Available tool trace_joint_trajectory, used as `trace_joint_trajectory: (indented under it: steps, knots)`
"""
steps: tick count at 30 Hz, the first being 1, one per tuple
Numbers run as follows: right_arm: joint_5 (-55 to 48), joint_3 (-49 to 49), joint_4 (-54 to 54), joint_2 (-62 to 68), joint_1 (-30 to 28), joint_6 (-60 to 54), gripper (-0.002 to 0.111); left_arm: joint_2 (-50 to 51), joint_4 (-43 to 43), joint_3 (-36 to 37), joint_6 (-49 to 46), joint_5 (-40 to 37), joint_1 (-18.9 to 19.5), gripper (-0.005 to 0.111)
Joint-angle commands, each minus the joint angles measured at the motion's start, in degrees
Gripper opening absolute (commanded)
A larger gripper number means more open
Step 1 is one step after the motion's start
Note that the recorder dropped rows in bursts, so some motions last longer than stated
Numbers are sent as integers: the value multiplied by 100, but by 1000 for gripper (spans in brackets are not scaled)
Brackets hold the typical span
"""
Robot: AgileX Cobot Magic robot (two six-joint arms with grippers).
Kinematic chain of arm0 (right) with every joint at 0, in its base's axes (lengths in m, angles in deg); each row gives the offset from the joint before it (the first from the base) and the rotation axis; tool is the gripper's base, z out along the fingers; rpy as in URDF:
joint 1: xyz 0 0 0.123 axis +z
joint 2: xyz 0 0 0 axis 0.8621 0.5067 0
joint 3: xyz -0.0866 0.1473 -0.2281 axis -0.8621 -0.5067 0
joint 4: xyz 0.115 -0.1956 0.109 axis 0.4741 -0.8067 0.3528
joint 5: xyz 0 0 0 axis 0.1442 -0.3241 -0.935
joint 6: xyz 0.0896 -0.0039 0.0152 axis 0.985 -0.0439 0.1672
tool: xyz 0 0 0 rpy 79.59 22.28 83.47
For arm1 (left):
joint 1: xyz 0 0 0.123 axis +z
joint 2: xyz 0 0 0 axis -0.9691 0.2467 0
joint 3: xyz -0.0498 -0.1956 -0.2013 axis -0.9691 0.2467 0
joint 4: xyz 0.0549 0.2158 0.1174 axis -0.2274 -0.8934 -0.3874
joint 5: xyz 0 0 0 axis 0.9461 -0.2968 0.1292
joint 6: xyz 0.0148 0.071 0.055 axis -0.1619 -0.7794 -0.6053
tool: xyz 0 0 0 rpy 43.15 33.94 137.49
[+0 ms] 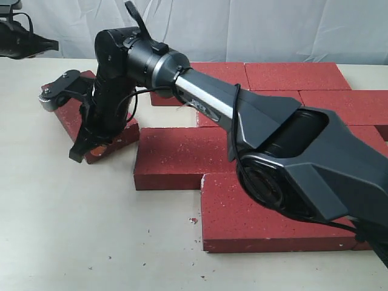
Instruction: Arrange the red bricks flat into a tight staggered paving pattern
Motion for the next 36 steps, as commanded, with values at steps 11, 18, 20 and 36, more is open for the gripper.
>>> trace_joint_trajectory:
  steps: [11,18,20,36]
  knots:
    - [-9,-52,-751,89,34,-380,-1,795,-516,-758,652,-1122,25,0]
    - [134,-52,-1219,358,24,-559,-1,819,-846,-758,652,-1488,25,0]
    - [234,-52,-1308,373,24,-559,-1,819,-916,-758,652,-1535,25,0]
    - [452,-52,-2488,108,24,-449,-1,378,-2392,-679,1923,-2510,48,0]
